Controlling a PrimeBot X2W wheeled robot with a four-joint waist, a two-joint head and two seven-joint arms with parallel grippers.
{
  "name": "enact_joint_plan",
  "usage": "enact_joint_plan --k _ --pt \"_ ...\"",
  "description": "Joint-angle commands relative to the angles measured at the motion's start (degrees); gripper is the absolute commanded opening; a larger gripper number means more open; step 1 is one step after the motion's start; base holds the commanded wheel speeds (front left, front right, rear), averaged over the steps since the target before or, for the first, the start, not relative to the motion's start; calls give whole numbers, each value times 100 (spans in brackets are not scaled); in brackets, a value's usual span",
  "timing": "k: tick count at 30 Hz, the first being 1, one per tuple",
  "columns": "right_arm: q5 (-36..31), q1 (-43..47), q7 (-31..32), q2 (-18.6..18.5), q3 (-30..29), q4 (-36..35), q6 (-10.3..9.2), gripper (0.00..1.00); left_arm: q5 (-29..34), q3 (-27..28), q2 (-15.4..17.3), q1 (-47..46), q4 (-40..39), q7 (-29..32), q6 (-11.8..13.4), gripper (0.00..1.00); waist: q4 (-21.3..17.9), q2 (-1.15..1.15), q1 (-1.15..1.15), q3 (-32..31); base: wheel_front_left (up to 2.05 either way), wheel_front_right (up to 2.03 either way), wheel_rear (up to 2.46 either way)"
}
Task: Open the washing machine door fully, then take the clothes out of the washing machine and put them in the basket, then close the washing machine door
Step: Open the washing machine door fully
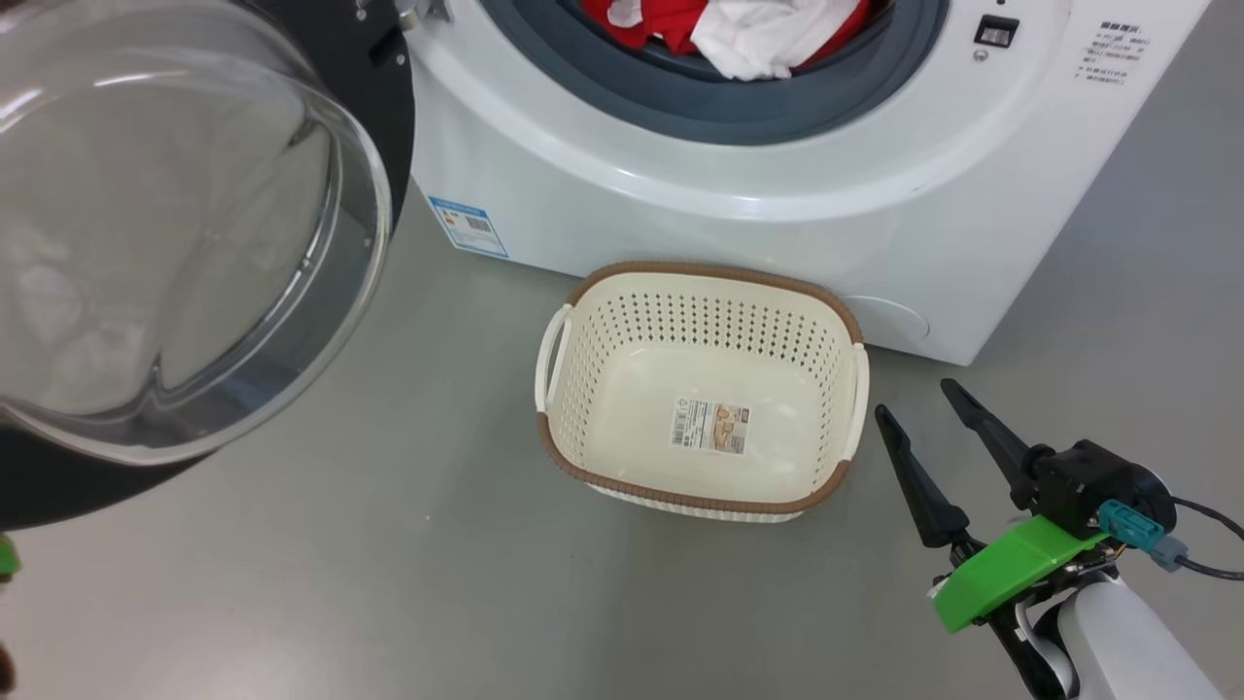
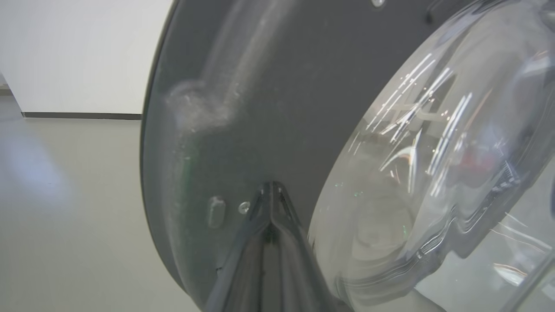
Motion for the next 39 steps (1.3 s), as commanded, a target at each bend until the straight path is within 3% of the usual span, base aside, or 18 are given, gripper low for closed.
enact_joint_plan --k 1,6,7,8,12,15,16,26,39 --pt "-51 41 -68 29 122 -127 9 100 -7 87 236 168 -239 -47 -38 0 3 0 0 -102 0 0 0" --pt "-17 100 -68 34 116 -135 9 100 -104 -127 21 521 -581 -47 -42 3 3 0 0 -239 0 0 0" --pt "-12 116 -68 37 113 -138 9 100 -138 -175 -19 611 -670 -47 -43 12 2 0 0 -267 0 0 0" --pt "-8 131 -68 39 107 -140 9 100 -178 -218 -70 696 -760 -47 -43 34 3 0 0 -295 0 0 0" --pt "26 192 -68 32 70 -170 9 100 -278 -436 -260 1047 -1152 -47 -44 50 -18 0 0 -379 0 0 0" --pt "36 238 -68 33 32 -191 9 100 -348 -604 -358 1292 -1431 -47 -44 97 -69 0 0 -426 0 0 0" --pt "38 249 -68 33 18 -195 9 100 -376 -662 -382 1368 -1515 -47 -44 100 -91 0 0 -438 0 0 0" --pt "22 348 -68 106 -186 -265 9 100 -622 -1166 -614 2051 -2337 -47 -44 100 -520 0 0 -557 0 0 0" --pt "-16 526 -68 170 -505 -383 9 100 -937 -2249 -515 2375 -2759 -47 -45 100 -1344 0 0 -633 0 0 0"
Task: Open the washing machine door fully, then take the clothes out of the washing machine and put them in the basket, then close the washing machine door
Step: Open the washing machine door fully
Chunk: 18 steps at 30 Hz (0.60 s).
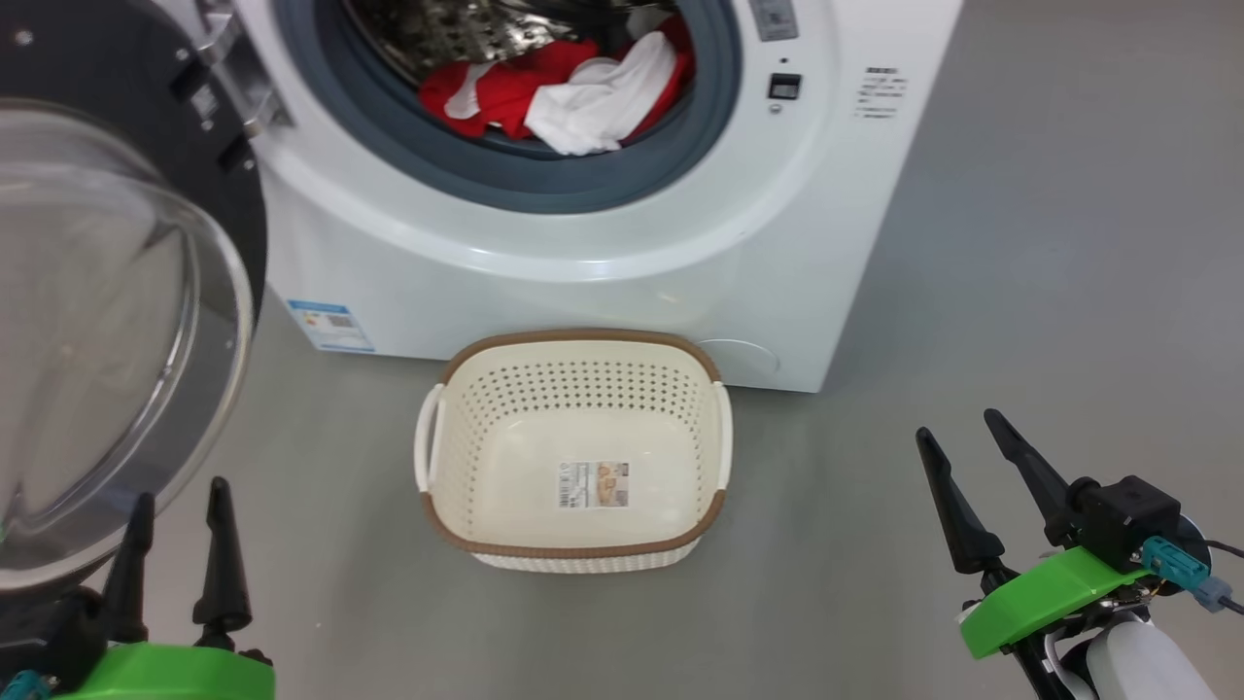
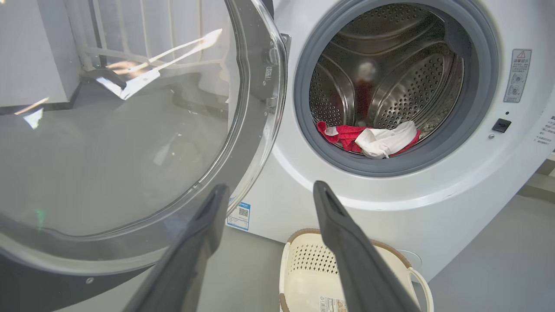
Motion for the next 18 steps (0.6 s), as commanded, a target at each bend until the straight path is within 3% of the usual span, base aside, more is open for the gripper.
enact_joint_plan --k 1,18 --pt "-62 34 -68 3 53 -172 9 100 -67 64 225 33 -206 -47 -16 100 -263 0 0 -40 0 0 0" --pt "-107 102 -68 92 -173 -298 9 100 -232 -447 376 302 -610 -47 -16 100 -1077 0 0 -32 0 0 0"
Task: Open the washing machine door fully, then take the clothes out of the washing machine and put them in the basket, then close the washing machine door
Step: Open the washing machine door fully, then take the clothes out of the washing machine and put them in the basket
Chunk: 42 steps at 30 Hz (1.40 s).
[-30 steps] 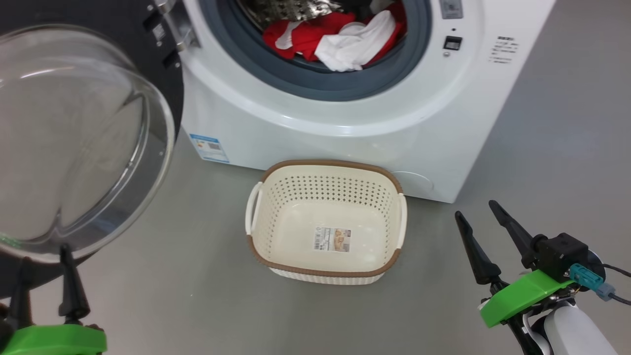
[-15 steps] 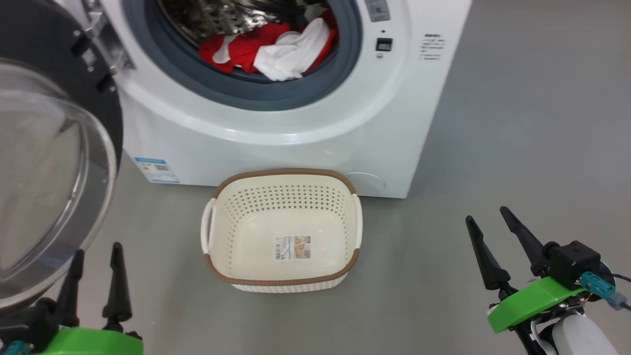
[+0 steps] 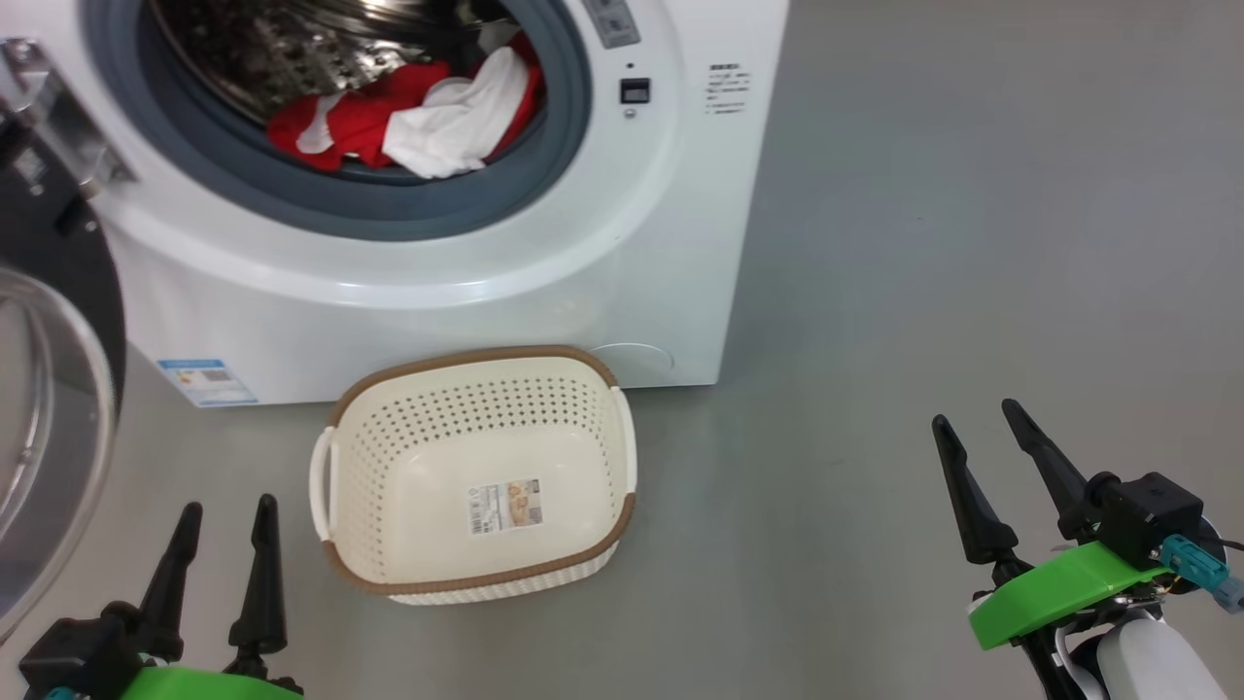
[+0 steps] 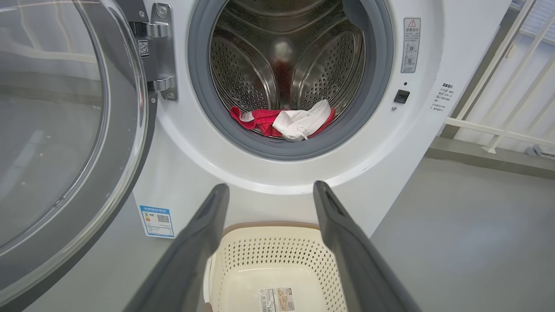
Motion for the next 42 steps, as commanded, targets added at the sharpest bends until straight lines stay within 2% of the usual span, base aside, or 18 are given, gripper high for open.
enact_joint_plan --k 1,15,42 --pt "-64 73 -68 -26 94 -160 9 100 -11 205 136 -33 -169 -47 -16 100 -174 0 0 5 0 0 0" --pt "-61 192 -68 -1 0 -198 9 100 -16 177 141 46 -208 -47 -16 100 -443 0 0 -36 0 0 0" --pt "-90 229 -68 2 -15 -201 9 100 189 224 81 135 -446 -47 -16 100 -428 0 0 -65 0 0 0"
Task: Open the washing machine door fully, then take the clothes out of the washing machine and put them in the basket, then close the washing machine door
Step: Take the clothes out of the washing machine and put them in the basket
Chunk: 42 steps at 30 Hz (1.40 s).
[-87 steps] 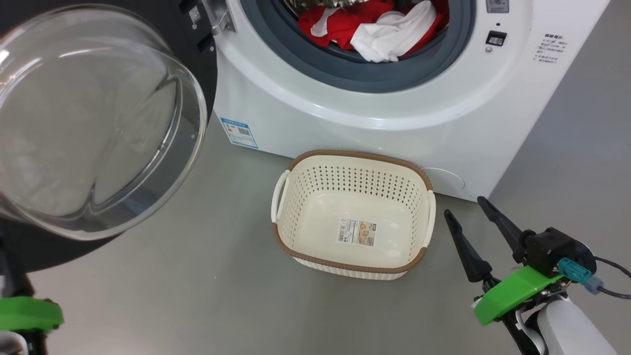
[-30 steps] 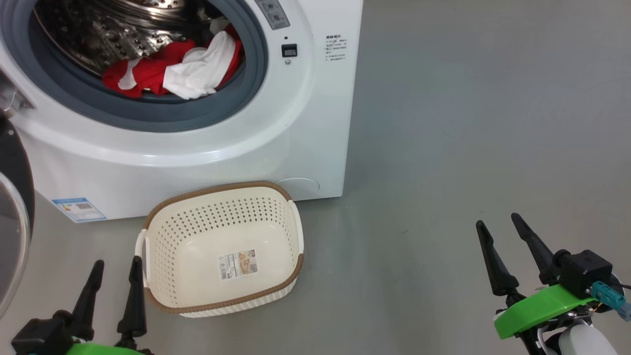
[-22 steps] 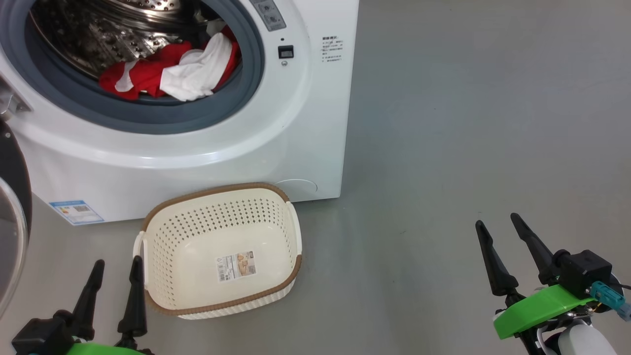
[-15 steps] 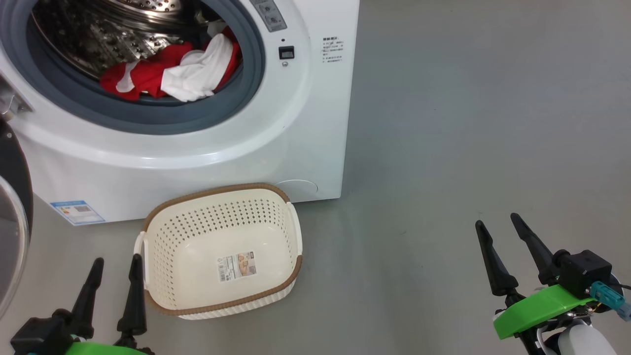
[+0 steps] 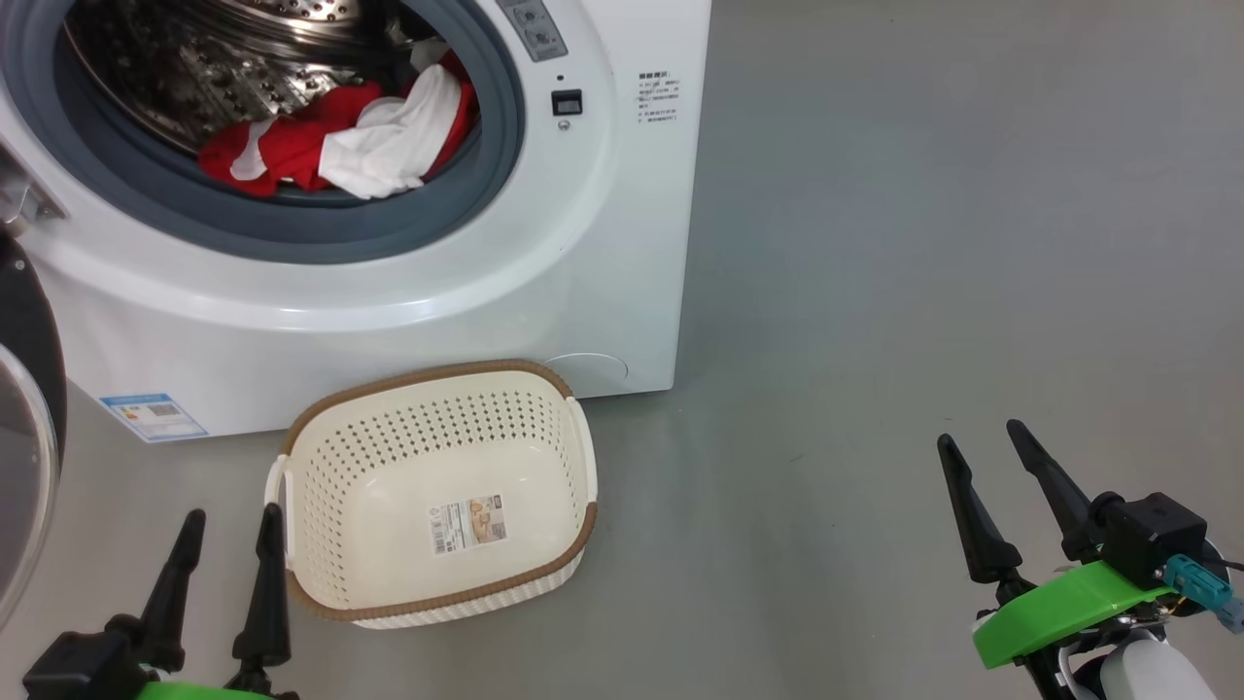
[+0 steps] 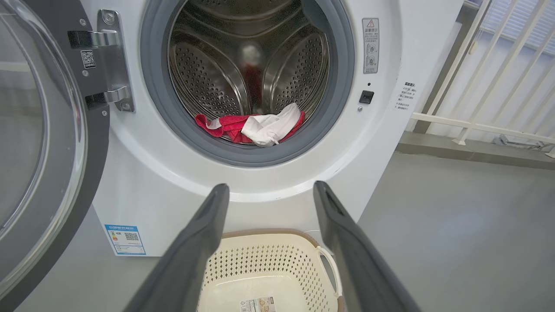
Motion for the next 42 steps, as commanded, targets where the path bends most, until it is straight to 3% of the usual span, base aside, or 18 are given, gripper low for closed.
enact_joint_plan --k 1,14,30,42 --pt "-88 23 -68 -50 84 -151 9 100 29 213 95 -49 -156 -47 -16 100 -1 0 0 3 0 0 0" --pt "-96 2 -68 -45 90 -148 9 100 -66 180 132 -107 -180 -47 -16 100 2 0 0 25 9 -9 0" --pt "-93 -43 -68 -33 126 -146 9 100 -58 279 128 -205 -58 -47 -16 100 4 0 0 101 112 -114 3" --pt "-104 -59 -68 -38 131 -148 9 100 37 276 99 -235 -36 -47 -16 100 47 0 0 126 15 -15 0"
